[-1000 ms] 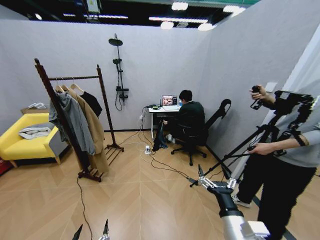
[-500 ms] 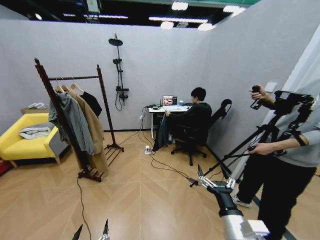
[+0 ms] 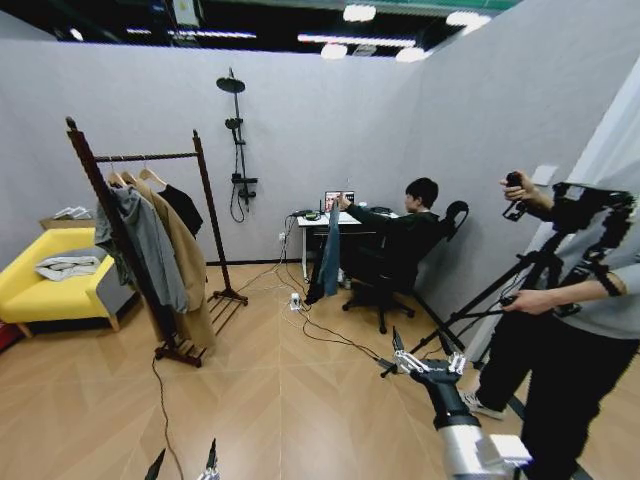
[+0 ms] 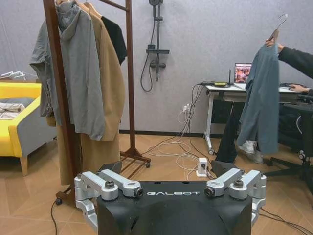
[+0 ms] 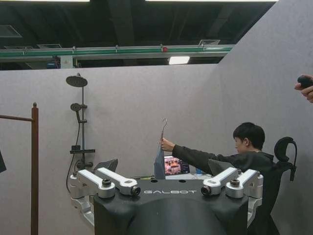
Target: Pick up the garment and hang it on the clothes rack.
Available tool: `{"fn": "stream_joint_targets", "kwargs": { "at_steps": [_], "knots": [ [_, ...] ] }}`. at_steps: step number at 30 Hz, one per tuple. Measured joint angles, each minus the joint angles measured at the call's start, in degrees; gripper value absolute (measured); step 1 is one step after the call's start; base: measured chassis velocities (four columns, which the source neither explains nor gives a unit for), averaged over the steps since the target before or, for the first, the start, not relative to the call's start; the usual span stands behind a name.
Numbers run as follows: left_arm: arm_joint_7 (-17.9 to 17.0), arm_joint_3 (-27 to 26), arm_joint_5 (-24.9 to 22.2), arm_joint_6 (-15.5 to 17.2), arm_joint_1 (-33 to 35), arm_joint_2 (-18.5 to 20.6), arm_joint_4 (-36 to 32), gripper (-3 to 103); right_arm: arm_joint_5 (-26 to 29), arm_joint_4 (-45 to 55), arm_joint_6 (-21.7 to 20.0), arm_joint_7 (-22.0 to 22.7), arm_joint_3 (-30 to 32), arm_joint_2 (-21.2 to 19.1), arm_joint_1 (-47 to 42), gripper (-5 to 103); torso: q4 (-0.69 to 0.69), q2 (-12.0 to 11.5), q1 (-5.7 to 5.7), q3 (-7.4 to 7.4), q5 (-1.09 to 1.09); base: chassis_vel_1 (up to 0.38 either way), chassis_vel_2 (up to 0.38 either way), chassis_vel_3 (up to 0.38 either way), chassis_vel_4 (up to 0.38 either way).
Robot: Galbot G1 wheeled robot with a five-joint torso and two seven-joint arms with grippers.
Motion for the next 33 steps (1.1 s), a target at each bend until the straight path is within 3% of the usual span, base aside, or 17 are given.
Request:
{"fn": "stream_joint_targets", "kwargs": {
  "at_steps": [11, 20, 21, 23, 25, 33],
  "knots": [
    [0.00, 0.00, 0.00, 0.00, 0.00, 0.00, 0.00, 100, -0.07, -0.35, 0.47, -0.63, -0.15, -0.06, -0.36, 100, -0.01, -0.02, 0.01, 0.00, 0.01, -0.280, 0.218, 0.281, -0.232],
    [0.00, -0.02, 0.00, 0.00, 0.00, 0.00, -0.01, 100, -0.30, -0.17, 0.99, -0.82, -0.28, 0.02, -0.76, 100, 0.03, -0.03, 0.04, 0.02, 0.05, -0.378, 0.321, 0.372, -0.318],
    [0.00, 0.01, 0.00, 0.00, -0.01, 0.00, 0.00, 100, -0.33, -0.14, 1.16, -0.93, -0.30, 0.04, -0.93, 100, -0.03, -0.04, 0.05, 0.02, -0.06, -0.431, 0.330, 0.414, -0.382],
    [0.01, 0.01, 0.00, 0.00, -0.01, -0.01, -0.01, 100, -0.39, -0.09, 1.45, -1.09, -0.30, 0.04, -1.04, 100, 0.01, -0.01, 0.01, 0.01, 0.03, -0.391, 0.337, 0.393, -0.356],
    [0.00, 0.01, 0.00, 0.00, -0.01, 0.00, 0.00, 100, -0.45, -0.20, 1.52, -1.16, -0.37, 0.05, -0.96, 100, -0.02, -0.04, 0.06, 0.03, -0.05, -0.363, 0.331, 0.380, -0.330],
    [0.01, 0.01, 0.00, 0.00, 0.00, -0.01, -0.01, 100, -0.64, -0.41, 1.57, -1.24, -0.62, 0.07, -0.44, 100, 0.00, 0.01, -0.02, -0.01, 0.02, -0.361, 0.341, 0.374, -0.328]
  ]
}}
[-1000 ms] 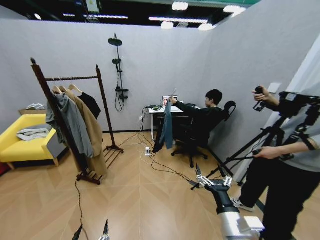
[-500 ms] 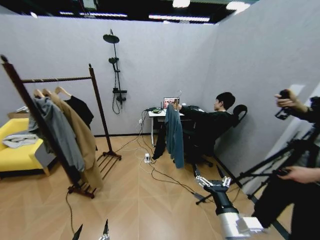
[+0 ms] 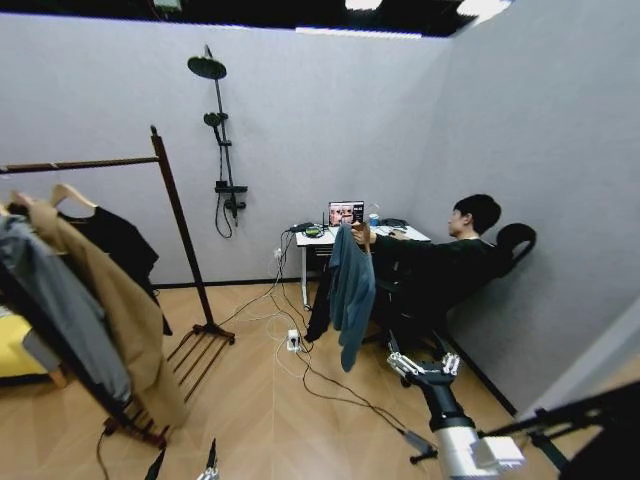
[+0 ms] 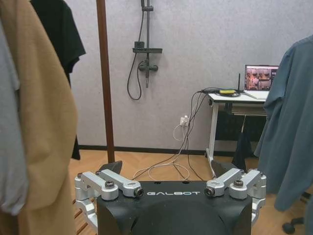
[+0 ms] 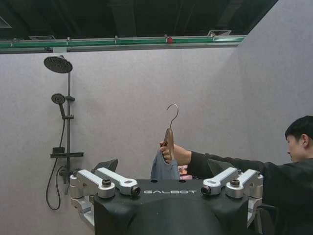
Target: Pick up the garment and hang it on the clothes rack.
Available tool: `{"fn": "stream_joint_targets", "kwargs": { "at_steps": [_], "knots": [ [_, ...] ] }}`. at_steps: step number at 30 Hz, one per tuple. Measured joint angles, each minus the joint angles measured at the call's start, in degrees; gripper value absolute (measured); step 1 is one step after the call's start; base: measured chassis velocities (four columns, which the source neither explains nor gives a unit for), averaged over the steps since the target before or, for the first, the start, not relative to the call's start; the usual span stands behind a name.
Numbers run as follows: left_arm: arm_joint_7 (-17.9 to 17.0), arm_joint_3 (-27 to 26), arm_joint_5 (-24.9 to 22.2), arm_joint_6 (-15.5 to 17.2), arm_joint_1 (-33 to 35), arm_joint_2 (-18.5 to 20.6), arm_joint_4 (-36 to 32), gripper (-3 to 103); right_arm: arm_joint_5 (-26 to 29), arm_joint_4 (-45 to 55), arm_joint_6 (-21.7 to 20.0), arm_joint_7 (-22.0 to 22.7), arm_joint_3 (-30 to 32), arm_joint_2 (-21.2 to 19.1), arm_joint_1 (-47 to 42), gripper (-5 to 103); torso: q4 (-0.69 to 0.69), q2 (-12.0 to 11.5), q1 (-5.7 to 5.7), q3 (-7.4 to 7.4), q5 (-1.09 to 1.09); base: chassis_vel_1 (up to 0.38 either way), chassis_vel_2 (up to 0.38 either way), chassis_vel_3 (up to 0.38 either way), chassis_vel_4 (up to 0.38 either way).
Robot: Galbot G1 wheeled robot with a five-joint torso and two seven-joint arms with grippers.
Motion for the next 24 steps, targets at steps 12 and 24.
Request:
{"fn": "stream_joint_targets", "kwargs": {
  "at_steps": [12, 24],
  "knots": [
    [0.00, -0.02, 0.00, 0.00, 0.00, 0.01, 0.00, 100, 0.24, 0.15, 0.12, 0.34, 1.50, -0.32, 1.10, 100, -0.02, -0.01, 0.02, 0.01, -0.06, -0.363, 0.323, 0.362, -0.331],
    [0.00, -0.01, 0.00, 0.00, -0.01, 0.01, 0.00, 100, 3.39, -0.66, -1.23, 2.03, 4.33, -1.52, 5.26, 100, -0.01, -0.06, 0.10, 0.04, -0.02, -0.232, 0.249, 0.230, -0.224]
  ]
}}
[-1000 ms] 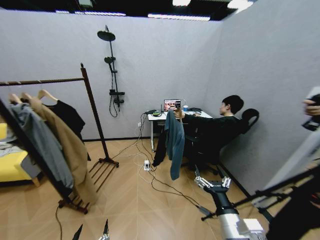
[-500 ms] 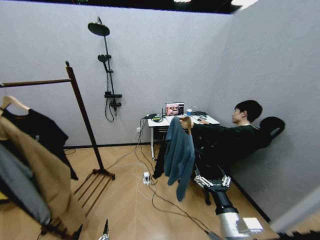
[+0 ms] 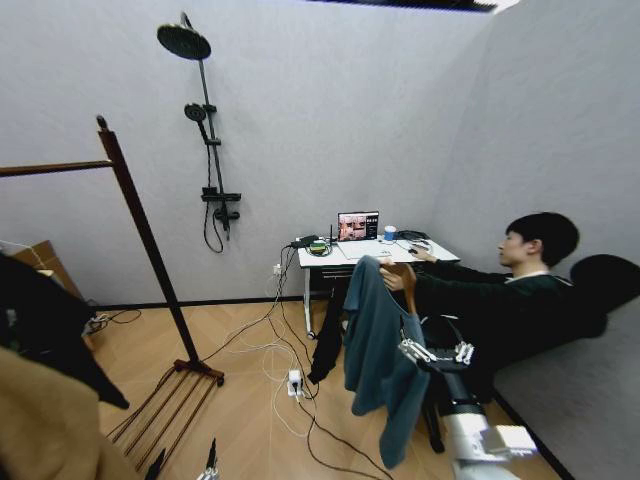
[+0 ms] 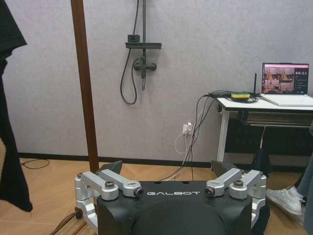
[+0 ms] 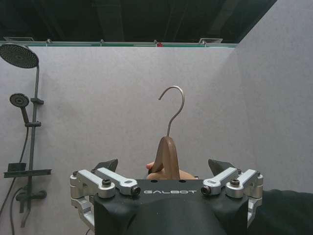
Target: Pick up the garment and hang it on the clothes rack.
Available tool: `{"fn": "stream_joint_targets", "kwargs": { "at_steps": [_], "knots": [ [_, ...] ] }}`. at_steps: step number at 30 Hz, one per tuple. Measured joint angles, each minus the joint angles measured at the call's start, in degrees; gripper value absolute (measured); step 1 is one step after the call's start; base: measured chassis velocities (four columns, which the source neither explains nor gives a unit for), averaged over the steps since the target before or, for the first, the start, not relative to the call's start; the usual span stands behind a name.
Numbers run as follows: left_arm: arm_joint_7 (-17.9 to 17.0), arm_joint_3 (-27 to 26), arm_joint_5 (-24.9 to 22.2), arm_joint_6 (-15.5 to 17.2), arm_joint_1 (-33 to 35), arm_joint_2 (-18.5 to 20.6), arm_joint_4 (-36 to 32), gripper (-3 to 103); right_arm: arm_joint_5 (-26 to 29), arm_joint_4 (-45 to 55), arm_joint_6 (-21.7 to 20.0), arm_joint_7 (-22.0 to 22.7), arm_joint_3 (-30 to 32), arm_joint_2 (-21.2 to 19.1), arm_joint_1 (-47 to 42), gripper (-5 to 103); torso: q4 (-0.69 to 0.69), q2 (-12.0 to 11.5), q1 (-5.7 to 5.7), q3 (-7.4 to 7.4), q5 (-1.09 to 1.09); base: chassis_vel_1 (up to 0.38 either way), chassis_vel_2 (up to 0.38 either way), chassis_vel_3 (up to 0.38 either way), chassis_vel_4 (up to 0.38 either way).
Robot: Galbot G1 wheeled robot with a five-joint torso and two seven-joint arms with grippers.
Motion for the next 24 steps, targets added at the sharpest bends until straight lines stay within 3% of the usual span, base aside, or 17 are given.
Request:
{"fn": "stream_joint_targets", "kwargs": {
  "at_steps": [6, 14, 19, 20, 23, 24],
  "knots": [
    [0.00, 0.00, 0.00, 0.00, 0.01, 0.00, 0.00, 100, 5.15, -4.47, -4.58, 0.64, 1.98, -2.52, 9.08, 100, 0.02, 0.07, -0.14, -0.05, 0.01, 0.000, 0.000, -0.024, 0.007],
    [0.00, 0.00, 0.00, 0.00, 0.01, 0.00, 0.01, 100, 6.58, -10.42, -5.00, 0.33, 0.21, -4.87, 16.29, 100, 0.00, 0.05, -0.11, -0.03, 0.00, 0.029, -0.022, -0.017, 0.029],
    [0.00, 0.00, 0.00, 0.00, 0.01, 0.00, 0.00, 100, 6.09, -14.85, -4.44, -1.21, -1.42, -5.81, 20.32, 80, 0.01, 0.03, -0.05, -0.01, 0.01, 0.000, 0.000, 0.000, 0.000],
    [0.00, 0.00, 0.00, 0.00, 0.01, 0.00, 0.00, 100, 6.09, -14.85, -4.44, -1.21, -1.42, -5.81, 20.32, 80, 0.01, 0.03, -0.05, -0.01, 0.01, 0.000, 0.000, 0.000, 0.000],
    [0.00, 0.00, 0.00, 0.00, 0.01, 0.00, 0.01, 100, 5.20, -16.36, -3.70, -1.71, -2.02, -6.07, 21.52, 63, 0.01, 0.03, -0.06, -0.02, 0.00, 0.000, 0.000, 0.000, 0.000],
    [0.00, 0.00, 0.00, 0.00, 0.01, 0.00, 0.01, 100, 5.20, -16.36, -3.70, -1.71, -2.02, -6.07, 21.52, 63, 0.01, 0.03, -0.06, -0.02, 0.00, 0.000, 0.000, 0.000, 0.000]
  ]
}}
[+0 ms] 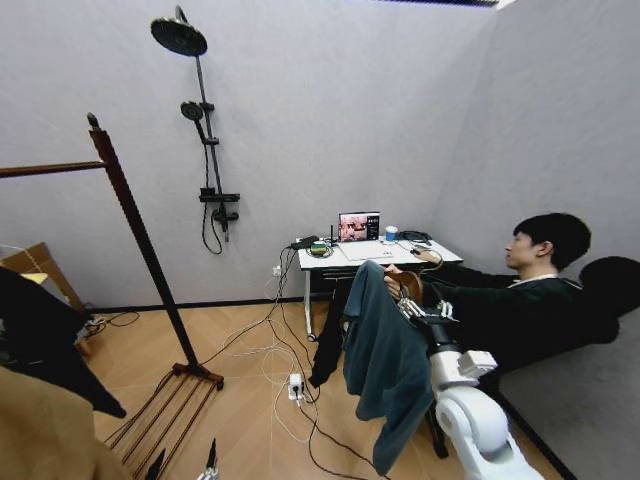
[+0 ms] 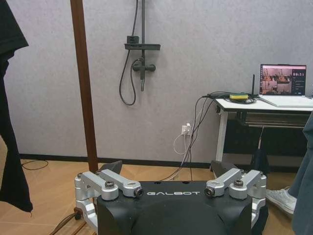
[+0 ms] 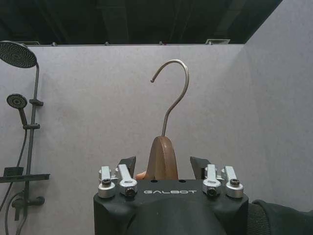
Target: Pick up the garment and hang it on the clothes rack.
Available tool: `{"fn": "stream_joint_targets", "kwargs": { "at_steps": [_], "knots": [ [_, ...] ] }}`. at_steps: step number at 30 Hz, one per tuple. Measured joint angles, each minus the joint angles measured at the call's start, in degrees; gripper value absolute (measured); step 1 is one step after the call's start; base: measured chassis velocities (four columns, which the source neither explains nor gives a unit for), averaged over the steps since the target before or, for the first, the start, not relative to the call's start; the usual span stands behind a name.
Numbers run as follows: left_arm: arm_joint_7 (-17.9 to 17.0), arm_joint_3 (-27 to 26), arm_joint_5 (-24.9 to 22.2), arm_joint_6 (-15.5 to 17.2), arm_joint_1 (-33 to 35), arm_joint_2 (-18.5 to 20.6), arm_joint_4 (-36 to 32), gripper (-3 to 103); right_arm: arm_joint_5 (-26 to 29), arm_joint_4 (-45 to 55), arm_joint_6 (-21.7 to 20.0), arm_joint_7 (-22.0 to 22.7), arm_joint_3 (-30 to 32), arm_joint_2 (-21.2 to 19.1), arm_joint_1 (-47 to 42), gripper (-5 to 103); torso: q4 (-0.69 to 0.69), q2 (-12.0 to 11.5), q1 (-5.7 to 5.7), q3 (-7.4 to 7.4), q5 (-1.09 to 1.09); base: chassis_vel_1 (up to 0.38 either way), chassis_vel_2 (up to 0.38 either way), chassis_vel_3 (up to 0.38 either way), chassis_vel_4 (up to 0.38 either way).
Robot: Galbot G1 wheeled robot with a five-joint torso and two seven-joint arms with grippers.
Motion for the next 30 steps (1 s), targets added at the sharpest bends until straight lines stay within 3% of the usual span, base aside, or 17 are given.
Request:
{"fn": "stream_joint_targets", "kwargs": {
  "at_steps": [2, 3, 8, 14, 30],
  "knots": [
    [0.00, 0.00, 0.00, 0.00, 0.00, 0.00, 0.00, 100, -0.74, -0.17, 0.44, -0.24, -0.03, 0.22, 0.14, 57, -0.01, 0.00, -0.01, 0.00, 0.00, 0.000, 0.000, 0.000, 0.000],
    [0.00, 0.00, 0.00, 0.00, 0.00, 0.00, 0.00, 100, -1.30, -0.17, 0.90, -0.28, -0.02, 0.33, 0.10, 46, -0.01, 0.00, -0.01, 0.00, 0.00, 0.000, 0.000, 0.000, 0.000],
    [0.00, 0.00, 0.00, 0.00, 0.00, 0.00, 0.00, 100, -2.20, -0.17, 1.72, -0.16, 0.18, 0.44, -0.14, 35, -0.01, 0.00, 0.00, 0.00, 0.00, 0.000, 0.000, 0.000, 0.000],
    [0.00, 0.00, 0.00, 0.00, 0.00, 0.00, 0.00, 100, -2.39, 0.32, 2.86, 0.14, 0.34, 0.73, -1.17, 11, 0.02, 0.00, -0.01, -0.01, -0.01, 0.000, 0.000, 0.000, 0.000],
    [0.00, 0.00, 0.00, 0.00, 0.00, 0.00, 0.00, 100, -0.21, 3.44, 4.94, -0.68, 1.31, 1.51, -5.74, 9, -0.02, 0.00, -0.01, -0.01, 0.00, 0.000, 0.000, 0.000, 0.000]
  ]
}}
